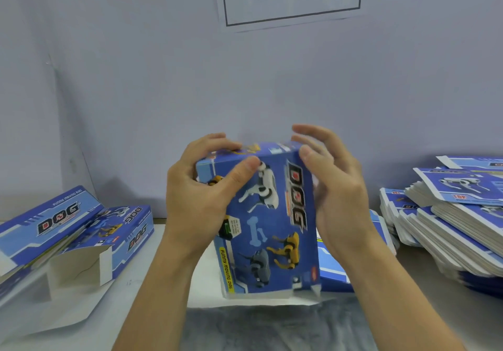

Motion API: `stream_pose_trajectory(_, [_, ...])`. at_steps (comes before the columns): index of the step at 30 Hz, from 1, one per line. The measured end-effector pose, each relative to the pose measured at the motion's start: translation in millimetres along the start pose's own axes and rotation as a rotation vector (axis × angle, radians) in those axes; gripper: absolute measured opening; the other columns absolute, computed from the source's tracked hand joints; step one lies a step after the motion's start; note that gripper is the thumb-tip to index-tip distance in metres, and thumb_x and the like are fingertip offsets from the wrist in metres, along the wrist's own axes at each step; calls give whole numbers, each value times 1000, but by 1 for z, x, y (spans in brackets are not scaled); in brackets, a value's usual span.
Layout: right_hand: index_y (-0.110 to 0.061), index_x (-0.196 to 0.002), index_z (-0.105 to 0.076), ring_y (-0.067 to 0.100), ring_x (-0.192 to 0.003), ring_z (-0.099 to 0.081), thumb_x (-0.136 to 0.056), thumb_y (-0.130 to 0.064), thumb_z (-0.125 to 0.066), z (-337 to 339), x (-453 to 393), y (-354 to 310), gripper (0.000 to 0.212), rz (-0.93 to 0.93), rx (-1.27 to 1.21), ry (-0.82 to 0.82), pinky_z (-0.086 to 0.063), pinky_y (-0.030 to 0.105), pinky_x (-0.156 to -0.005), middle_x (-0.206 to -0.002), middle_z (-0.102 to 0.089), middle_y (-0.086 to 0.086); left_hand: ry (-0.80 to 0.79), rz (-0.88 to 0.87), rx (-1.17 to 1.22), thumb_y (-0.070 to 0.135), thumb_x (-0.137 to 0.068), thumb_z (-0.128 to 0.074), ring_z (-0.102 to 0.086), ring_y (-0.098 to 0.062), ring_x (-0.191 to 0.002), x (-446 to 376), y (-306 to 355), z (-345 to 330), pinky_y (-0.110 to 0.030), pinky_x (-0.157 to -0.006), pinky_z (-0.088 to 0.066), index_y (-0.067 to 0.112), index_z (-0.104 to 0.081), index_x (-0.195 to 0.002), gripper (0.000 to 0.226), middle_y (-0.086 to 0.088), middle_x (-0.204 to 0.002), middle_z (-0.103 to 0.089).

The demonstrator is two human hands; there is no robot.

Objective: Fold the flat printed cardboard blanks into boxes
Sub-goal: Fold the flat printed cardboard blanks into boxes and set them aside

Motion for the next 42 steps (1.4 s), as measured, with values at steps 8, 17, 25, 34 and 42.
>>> stream_pose_trajectory(8, [-14, -60, -64, 15, -48, -46, -73, -3, -43, -23, 10, -28, 27, 412, 404, 145, -34, 32, -46, -54, -56, 5, 719, 175, 297, 58, -62, -82, -75, -17, -79, -1, -21, 32, -41, -72, -62, 27, -76, -86, 40, 7, -77, -76])
stream_pose_trajectory(17, [-17, -64, -44, 15, -52, -40, -88, -35, -49, -18, 12, 28, 31, -407, 881, -153, -35, 25, -48, -59, -46, -5, 850, 519, 404, 56, -84, -73, -73, -13, -71, 10, -50, 21, -41, -69, -58, 27, -67, -97, 32, 9, -72, -73])
stream_pose_trajectory(25, [-33, -143, -39, 41, -112, -62, -57, -64, -74, 20, 6, 47, 98, -618, -37, 259, -58, 56, -83, -136, -57, 9, 182, 785, 420, 49, -83, -71, -73, -37, -99, 21, -61, -17, -63, -84, -56, 22, -69, -116, 43, -14, -106, -75])
stream_pose_trajectory(34, [-54, -142, -37, 16, -85, -75, -71, -22, -87, 52, 3, 35, 93, -449, 429, -126, -60, 31, -75, -113, -65, 2, 45, 649, 83, 64, -83, -58, -61, -26, -115, 11, -56, 12, -50, -96, -47, 28, -58, -127, 57, 3, -121, -67])
stream_pose_trajectory(42, [-59, -136, -34, 16, -112, -66, -65, -54, -78, 44, 4, 37, 84, -477, 449, -325, -51, 47, -99, -127, -61, -7, -140, 469, 268, 47, -78, -66, -76, -28, -90, 9, -49, 4, -41, -69, -64, 37, -63, -115, 38, -5, -108, -77])
Point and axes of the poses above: each hand's wrist, its own x-axis away from the middle knuckle, its own z-axis out of the back of the hand, y = z × x, the point moved 3 cm from there along -x, towards the middle knuckle
